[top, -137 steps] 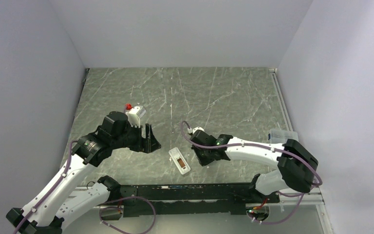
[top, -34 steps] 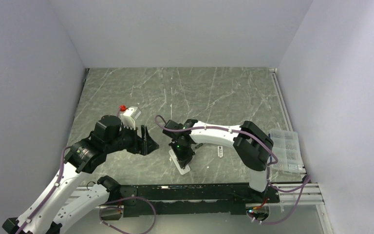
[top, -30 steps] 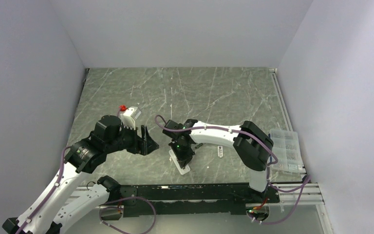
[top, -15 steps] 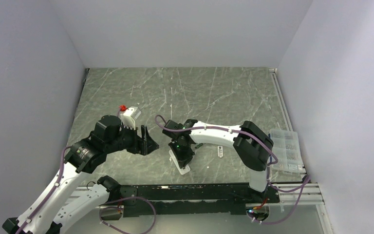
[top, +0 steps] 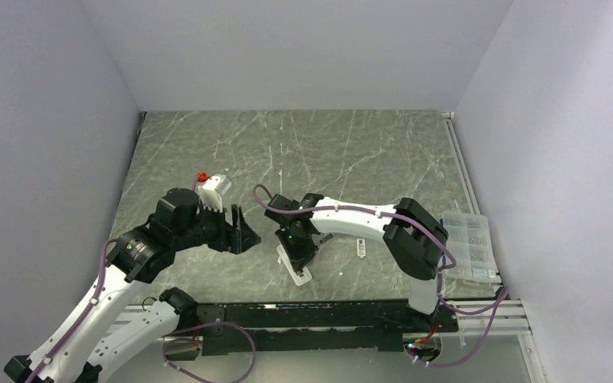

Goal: Load the batteries into the remote control
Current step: Load the battery into the remote control.

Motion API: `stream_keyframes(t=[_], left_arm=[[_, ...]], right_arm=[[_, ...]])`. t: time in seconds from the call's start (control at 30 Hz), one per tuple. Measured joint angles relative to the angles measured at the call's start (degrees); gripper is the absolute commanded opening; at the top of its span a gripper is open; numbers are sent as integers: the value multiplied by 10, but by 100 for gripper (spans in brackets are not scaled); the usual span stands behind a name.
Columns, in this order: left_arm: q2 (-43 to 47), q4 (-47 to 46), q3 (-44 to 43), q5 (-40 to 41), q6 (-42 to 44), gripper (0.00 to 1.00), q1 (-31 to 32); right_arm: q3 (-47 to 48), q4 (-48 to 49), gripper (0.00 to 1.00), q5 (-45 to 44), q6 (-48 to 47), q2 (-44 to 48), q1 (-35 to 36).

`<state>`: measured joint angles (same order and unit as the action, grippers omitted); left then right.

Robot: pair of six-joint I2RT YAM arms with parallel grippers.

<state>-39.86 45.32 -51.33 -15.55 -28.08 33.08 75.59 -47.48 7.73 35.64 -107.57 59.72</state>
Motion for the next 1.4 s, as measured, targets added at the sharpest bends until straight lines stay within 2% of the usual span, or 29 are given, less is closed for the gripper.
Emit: stream_keyframes(t=[0.2, 0.37, 0.7, 1.1, 1.4], left_arm=[[-5, 0, 0, 0, 0, 79, 0], [-19, 0, 3, 0, 0, 76, 0], [-70, -15, 9, 0, -20, 76, 0], [-183, -130, 80, 20, -64, 73, 0], [-309, -257, 124, 33, -70, 68, 0]], right_arm=[[-1, 0, 26, -10, 2, 15, 1], [-16, 6, 26, -15, 7, 72, 1], [-106, 52, 25, -15, 11, 181, 8], [-260, 152, 21, -19, 26, 329, 15], [-310, 229, 20, -22, 30, 341, 26]])
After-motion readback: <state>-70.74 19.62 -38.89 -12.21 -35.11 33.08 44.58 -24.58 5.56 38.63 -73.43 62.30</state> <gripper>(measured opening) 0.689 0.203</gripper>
